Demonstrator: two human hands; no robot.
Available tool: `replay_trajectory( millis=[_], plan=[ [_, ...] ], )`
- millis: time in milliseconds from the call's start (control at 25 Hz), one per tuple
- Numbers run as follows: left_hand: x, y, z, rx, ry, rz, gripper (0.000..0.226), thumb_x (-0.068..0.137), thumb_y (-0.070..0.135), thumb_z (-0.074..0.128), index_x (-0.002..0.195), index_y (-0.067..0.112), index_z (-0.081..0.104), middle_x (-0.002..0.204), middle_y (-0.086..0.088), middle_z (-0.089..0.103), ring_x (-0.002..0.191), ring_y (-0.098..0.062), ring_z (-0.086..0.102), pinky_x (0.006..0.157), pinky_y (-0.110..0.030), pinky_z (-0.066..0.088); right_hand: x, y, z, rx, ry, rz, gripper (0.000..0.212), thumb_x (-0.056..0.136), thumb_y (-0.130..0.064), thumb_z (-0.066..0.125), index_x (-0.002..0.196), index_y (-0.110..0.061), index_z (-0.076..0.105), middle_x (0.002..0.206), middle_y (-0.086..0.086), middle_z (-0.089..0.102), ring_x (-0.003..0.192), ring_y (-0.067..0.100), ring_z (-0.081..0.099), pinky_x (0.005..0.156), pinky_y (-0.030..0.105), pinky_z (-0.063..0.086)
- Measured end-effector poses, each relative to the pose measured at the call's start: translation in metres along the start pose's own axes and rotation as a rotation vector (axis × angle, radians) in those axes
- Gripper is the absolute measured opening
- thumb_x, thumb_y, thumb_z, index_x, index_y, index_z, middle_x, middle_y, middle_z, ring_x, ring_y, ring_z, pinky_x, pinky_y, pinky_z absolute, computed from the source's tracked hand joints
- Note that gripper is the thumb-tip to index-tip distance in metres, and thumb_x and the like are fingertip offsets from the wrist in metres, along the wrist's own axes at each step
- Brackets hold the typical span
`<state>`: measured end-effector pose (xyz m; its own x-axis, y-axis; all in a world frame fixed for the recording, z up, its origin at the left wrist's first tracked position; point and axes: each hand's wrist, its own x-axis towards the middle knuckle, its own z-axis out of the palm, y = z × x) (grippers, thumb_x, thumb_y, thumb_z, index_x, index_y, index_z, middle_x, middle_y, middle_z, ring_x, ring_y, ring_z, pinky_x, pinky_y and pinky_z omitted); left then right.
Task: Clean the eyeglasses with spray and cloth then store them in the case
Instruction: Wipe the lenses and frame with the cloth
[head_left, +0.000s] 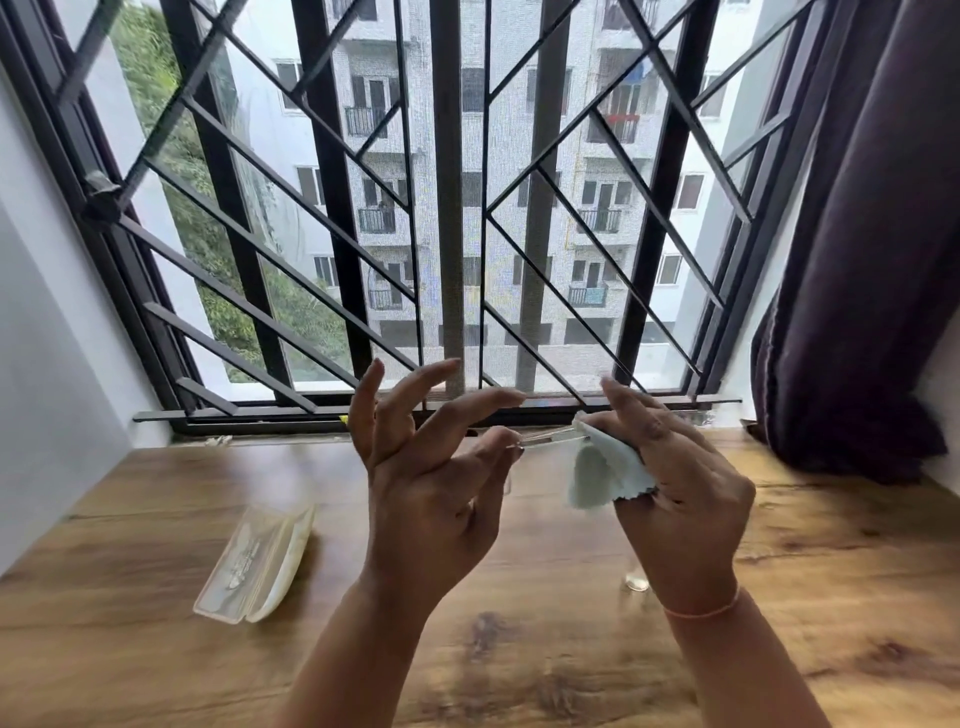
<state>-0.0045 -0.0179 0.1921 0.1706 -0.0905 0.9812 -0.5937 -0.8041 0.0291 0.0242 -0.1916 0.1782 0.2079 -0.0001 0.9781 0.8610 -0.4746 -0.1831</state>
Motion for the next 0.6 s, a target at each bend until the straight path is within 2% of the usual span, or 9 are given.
replay_trajectory(
  millis=[80,160,240,320,360,440,520,600],
  plan=[
    [0.0,-0.003,-0.001,-0.002,0.023,-0.017,0.011,0.075,0.011,0.071,0.065,0.015,0.074,0.103,0.011,0.067,0.12,-0.019,0.044,0.103,-0.057,0.022,0.0,0.007,-0.007,-0.02,0.044,0.05,0.03,0.077,0.005,0.069,0.106,0.007,0.063,0.094,-0.003,0.066,0.086,0.025,0.068,0.078,0.048,0.055],
    [0.0,-0.007,-0.002,-0.005,0.048,-0.036,0.01,0.075,0.011,0.071,0.066,0.015,0.074,0.102,0.01,0.067,0.12,-0.017,0.043,0.101,-0.059,0.023,0.001,0.01,-0.013,-0.003,0.113,0.119,0.029,0.083,-0.013,0.066,0.106,0.005,0.064,0.091,-0.001,0.069,0.082,0.026,0.069,0.076,0.045,0.055],
    [-0.001,-0.009,-0.002,-0.003,0.06,-0.045,0.009,0.074,0.011,0.071,0.067,0.015,0.075,0.101,0.008,0.068,0.121,-0.016,0.042,0.099,-0.061,0.024,0.003,0.01,-0.015,-0.003,0.161,0.205,0.032,0.083,-0.02,0.067,0.105,0.002,0.066,0.093,-0.015,0.07,0.083,0.016,0.069,0.076,0.037,0.055],
    [-0.003,-0.01,-0.001,-0.007,0.074,-0.045,0.008,0.075,0.011,0.071,0.069,0.015,0.074,0.101,0.007,0.068,0.12,-0.018,0.043,0.099,-0.061,0.024,0.002,0.009,-0.013,0.005,0.192,0.301,0.03,0.079,-0.013,0.072,0.104,0.002,0.068,0.094,-0.033,0.066,0.088,0.003,0.067,0.078,0.028,0.053],
    [-0.003,-0.01,-0.002,-0.007,0.084,-0.043,0.008,0.075,0.011,0.071,0.071,0.017,0.073,0.101,0.008,0.068,0.119,-0.02,0.044,0.1,-0.061,0.024,0.0,0.01,-0.012,0.03,0.206,0.341,0.031,0.077,-0.012,0.073,0.104,0.002,0.068,0.095,-0.034,0.066,0.089,0.001,0.066,0.078,0.025,0.052],
    [-0.004,-0.011,-0.003,-0.001,0.111,-0.041,0.007,0.077,0.014,0.069,0.075,0.02,0.069,0.103,0.011,0.067,0.119,-0.019,0.044,0.101,-0.058,0.023,-0.001,0.009,-0.011,0.129,0.238,0.403,0.031,0.076,-0.016,0.075,0.104,-0.005,0.069,0.094,-0.018,0.072,0.089,0.009,0.068,0.08,0.028,0.052],
    [-0.005,-0.013,-0.004,0.008,0.137,-0.045,0.006,0.078,0.015,0.068,0.076,0.02,0.068,0.103,0.01,0.067,0.119,-0.017,0.043,0.102,-0.057,0.023,0.001,0.006,-0.012,0.218,0.261,0.442,0.031,0.074,-0.012,0.075,0.104,-0.019,0.069,0.094,0.01,0.072,0.087,0.026,0.069,0.082,0.04,0.053],
    [-0.006,-0.015,-0.004,0.014,0.149,-0.058,0.007,0.077,0.013,0.069,0.076,0.019,0.067,0.101,0.006,0.067,0.119,-0.017,0.043,0.1,-0.058,0.024,0.004,0.005,-0.014,0.215,0.26,0.445,0.033,0.073,-0.008,0.076,0.102,-0.023,0.069,0.093,0.013,0.072,0.085,0.026,0.069,0.083,0.04,0.054]
  ],
)
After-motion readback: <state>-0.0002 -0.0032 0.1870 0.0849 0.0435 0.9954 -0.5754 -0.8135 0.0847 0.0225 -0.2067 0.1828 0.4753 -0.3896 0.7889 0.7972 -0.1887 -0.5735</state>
